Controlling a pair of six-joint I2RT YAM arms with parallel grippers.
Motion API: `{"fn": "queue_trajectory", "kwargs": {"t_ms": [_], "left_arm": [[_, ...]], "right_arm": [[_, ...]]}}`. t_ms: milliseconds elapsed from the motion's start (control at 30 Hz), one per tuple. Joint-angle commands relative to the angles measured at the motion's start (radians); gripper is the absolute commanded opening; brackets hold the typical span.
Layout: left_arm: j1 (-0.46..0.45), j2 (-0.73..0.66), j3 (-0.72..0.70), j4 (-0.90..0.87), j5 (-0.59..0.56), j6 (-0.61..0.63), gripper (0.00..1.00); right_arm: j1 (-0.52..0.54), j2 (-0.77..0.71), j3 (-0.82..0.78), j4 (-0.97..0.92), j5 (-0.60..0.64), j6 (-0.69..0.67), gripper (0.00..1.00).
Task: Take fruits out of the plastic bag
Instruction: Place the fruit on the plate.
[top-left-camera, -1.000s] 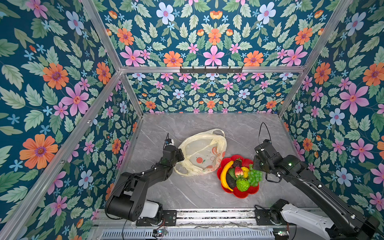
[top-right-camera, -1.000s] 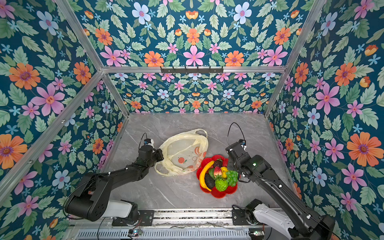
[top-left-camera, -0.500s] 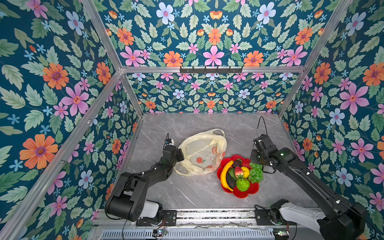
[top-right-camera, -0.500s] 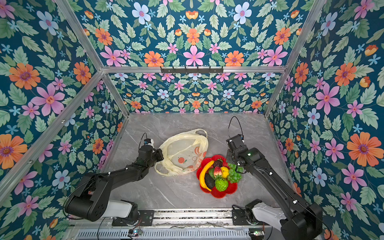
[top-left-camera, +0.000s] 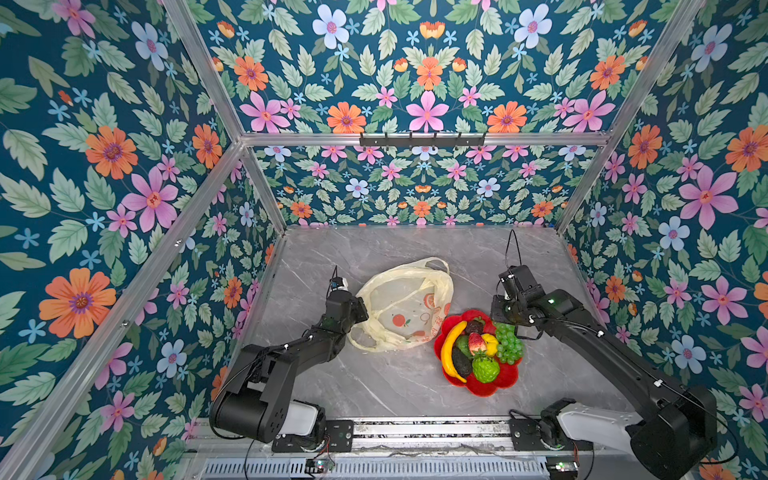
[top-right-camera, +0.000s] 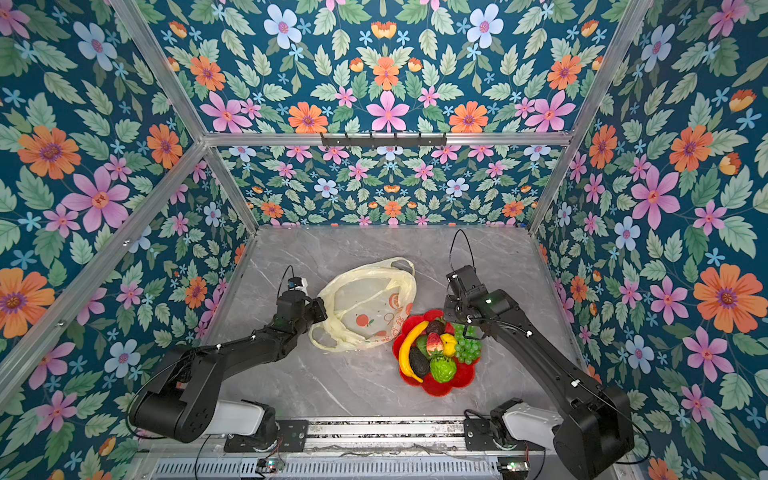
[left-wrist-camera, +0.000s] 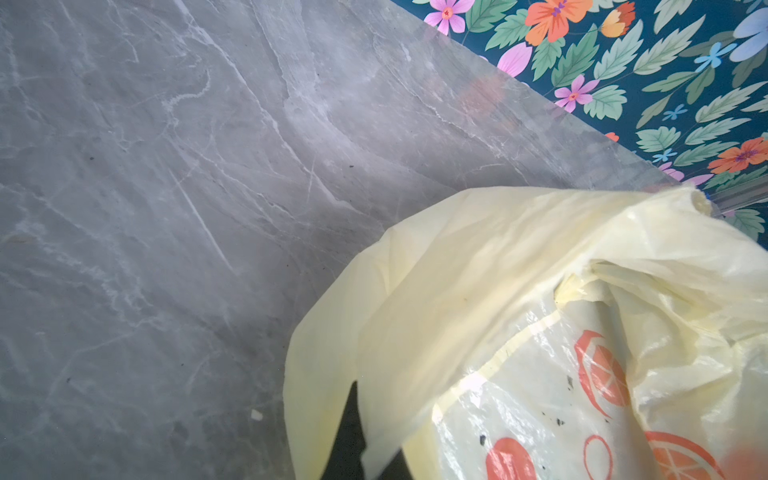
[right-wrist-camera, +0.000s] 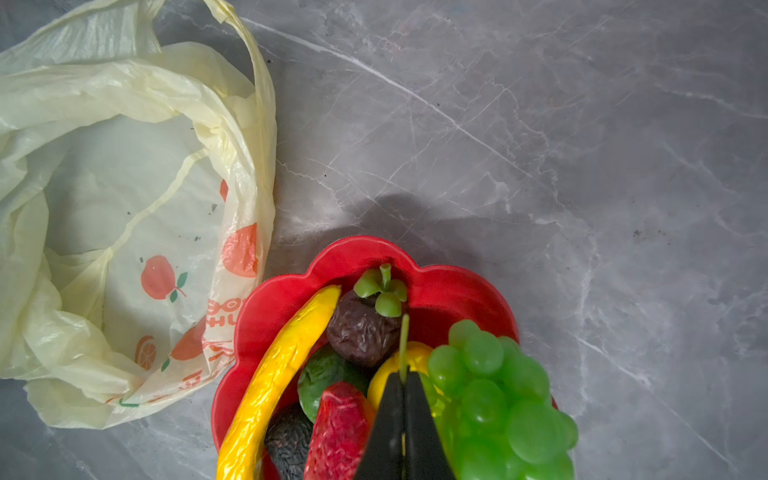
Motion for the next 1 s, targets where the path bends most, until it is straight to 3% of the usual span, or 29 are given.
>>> {"fn": "queue_trajectory", "kwargs": {"t_ms": [0, 200, 967], "left_arm": [[0.000, 0.003, 0.008, 0.010, -0.010, 0.015, 0.00], [-0.001, -0.002, 0.008, 0.006, -0.012, 0.018, 0.00], [0.000, -0.003, 0.010, 0.005, -0.010, 0.020, 0.00]], "right_arm": [[0.001, 0.019, -0.006, 0.036, -0.030, 0.015, 0.00], [0.000, 0.071, -0.023, 0.088, -0.085, 0.027, 0.00], [0.001, 0.222, 0.005, 0.145, -0.086, 0.043, 0.00]]}}
